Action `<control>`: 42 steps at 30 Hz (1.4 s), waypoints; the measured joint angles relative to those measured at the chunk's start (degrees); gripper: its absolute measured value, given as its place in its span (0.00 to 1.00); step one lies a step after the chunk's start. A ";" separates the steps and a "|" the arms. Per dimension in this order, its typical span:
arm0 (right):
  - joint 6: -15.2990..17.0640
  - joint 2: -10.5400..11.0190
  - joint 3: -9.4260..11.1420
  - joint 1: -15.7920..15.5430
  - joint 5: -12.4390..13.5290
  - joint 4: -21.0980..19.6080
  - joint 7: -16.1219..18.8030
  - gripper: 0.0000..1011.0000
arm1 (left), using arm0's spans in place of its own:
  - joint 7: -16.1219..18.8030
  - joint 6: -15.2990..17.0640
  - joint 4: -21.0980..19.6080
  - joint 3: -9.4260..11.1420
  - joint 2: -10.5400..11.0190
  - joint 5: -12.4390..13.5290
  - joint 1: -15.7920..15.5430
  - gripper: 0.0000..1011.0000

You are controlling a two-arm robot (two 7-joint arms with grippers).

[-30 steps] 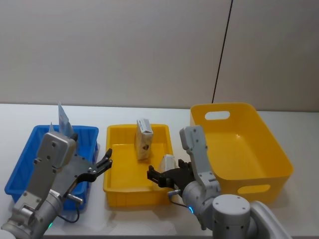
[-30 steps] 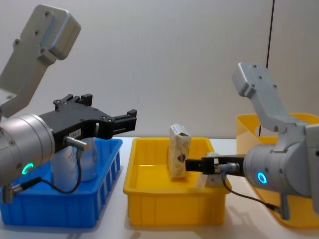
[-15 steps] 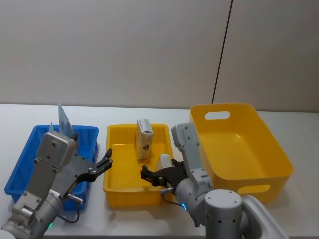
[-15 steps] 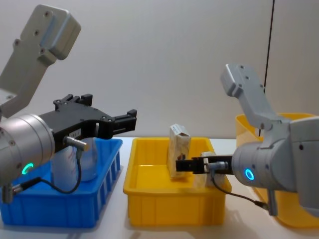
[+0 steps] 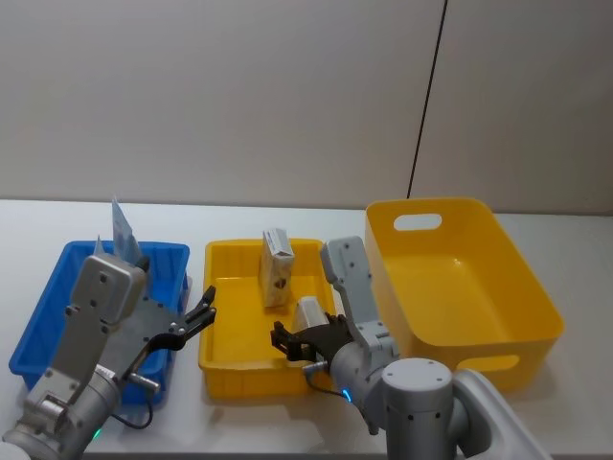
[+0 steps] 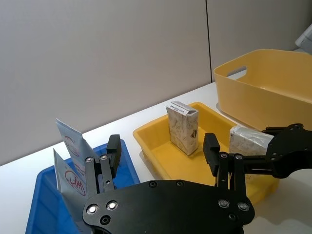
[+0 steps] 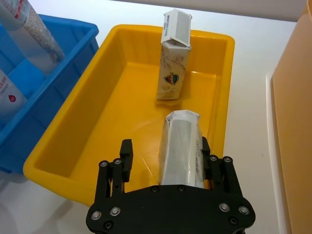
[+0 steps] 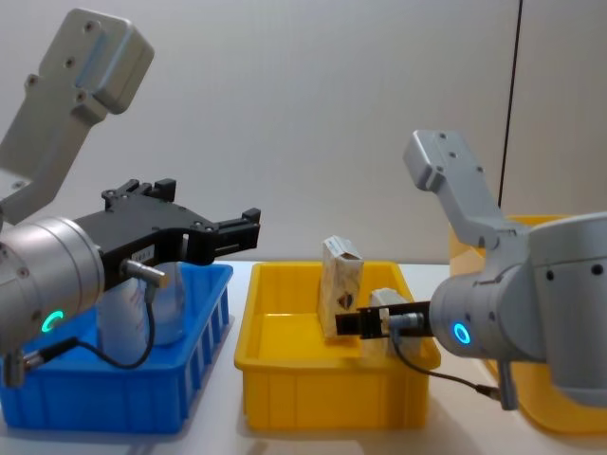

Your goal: Bimanual collaborative sorting of washing and personal care products

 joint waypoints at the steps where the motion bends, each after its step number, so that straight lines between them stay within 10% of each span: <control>1: 0.30 -0.08 -0.01 0.11 -0.18 0.17 -0.15 0.74 | 0.00 0.00 0.00 0.00 0.00 0.00 0.00 0.99; 15: 1.55 -0.57 0.08 0.63 -1.52 1.07 -1.15 0.37 | 0.00 0.00 0.00 0.00 0.00 0.00 0.00 0.99; 42: -11.70 1.06 -0.73 -2.16 -5.19 -4.63 -1.07 0.36 | 0.00 0.00 0.00 0.00 0.00 0.01 0.00 0.99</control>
